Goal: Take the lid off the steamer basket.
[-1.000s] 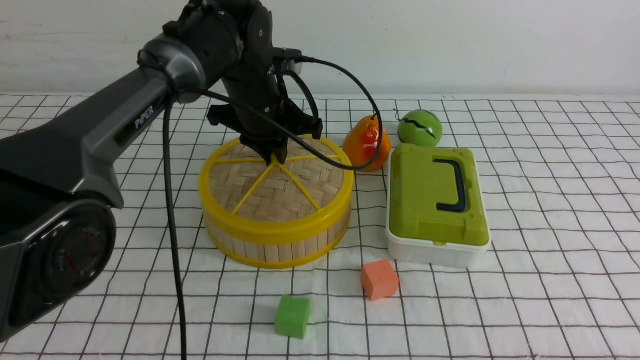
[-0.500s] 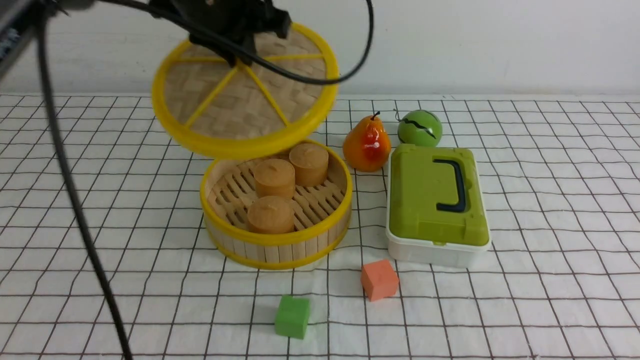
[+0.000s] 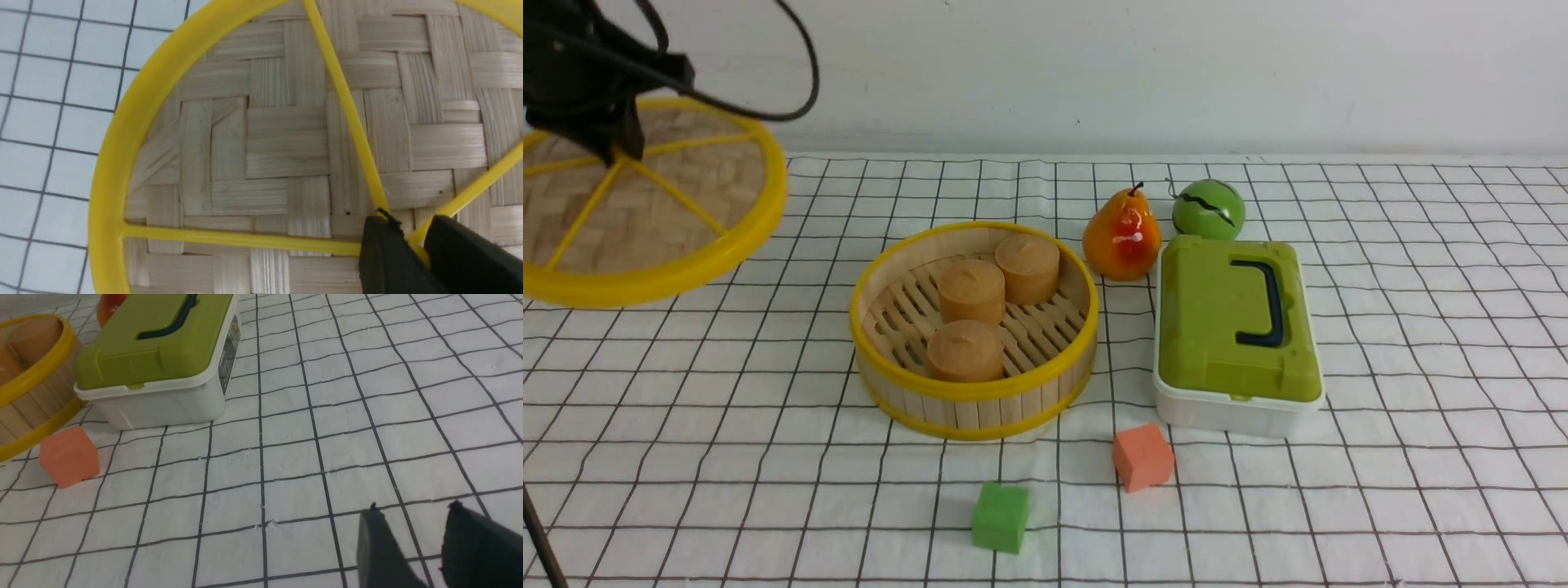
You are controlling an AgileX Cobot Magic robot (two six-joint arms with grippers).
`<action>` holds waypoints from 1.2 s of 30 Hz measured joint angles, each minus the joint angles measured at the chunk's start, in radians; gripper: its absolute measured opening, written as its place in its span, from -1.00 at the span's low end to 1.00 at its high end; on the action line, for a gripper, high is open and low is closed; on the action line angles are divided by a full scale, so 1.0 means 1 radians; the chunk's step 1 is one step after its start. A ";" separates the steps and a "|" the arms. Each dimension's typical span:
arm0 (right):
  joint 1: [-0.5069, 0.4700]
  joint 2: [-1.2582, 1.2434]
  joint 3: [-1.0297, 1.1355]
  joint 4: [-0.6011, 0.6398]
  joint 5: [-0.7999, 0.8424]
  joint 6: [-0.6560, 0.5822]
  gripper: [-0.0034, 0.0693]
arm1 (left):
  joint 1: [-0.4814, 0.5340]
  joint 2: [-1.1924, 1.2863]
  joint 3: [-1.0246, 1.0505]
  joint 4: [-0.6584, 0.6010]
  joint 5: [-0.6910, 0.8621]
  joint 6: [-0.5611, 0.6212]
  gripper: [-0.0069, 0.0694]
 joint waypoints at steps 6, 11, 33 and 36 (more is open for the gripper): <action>0.000 0.000 0.000 0.000 0.000 0.000 -0.25 | -0.003 0.036 0.223 -0.015 -0.259 -0.023 -0.55; 0.000 0.000 0.000 0.000 0.000 0.000 -0.25 | -0.031 0.121 0.260 -0.015 -0.359 -0.031 -0.55; 0.000 0.000 0.000 0.000 0.000 0.000 -0.25 | -0.090 -0.221 0.254 -0.055 -0.319 -0.001 -0.59; 0.000 0.000 0.000 0.000 0.000 0.000 -0.25 | -0.090 -0.377 0.252 -0.085 -0.332 0.031 -0.85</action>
